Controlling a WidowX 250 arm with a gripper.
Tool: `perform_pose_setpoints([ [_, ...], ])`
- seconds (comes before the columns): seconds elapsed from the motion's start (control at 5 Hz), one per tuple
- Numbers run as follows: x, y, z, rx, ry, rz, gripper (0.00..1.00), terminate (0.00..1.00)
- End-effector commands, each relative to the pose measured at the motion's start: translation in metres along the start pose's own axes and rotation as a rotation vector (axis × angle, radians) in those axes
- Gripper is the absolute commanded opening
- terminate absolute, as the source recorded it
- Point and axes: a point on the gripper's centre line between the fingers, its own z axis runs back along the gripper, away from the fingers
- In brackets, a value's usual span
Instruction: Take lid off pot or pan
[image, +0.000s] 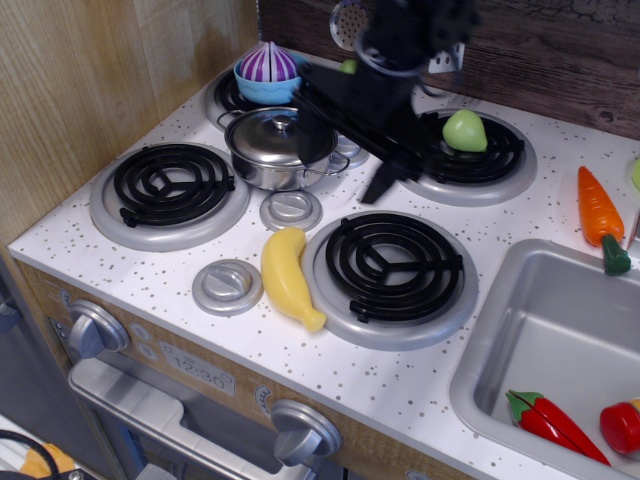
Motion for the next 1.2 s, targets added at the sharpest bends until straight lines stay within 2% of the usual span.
perform_pose_setpoints([
  [0.0,0.018,0.060,-0.020,0.040,-0.089,-0.059,1.00,0.00],
  [0.2,0.031,0.087,-0.035,0.043,-0.137,-0.110,1.00,0.00],
  [0.6,0.056,0.099,-0.055,-0.055,-0.192,-0.247,1.00,0.00],
  [0.8,0.059,0.098,-0.060,-0.095,-0.191,-0.277,1.00,0.00],
  [1.0,0.062,0.095,-0.065,-0.179,-0.152,-0.290,1.00,0.00],
])
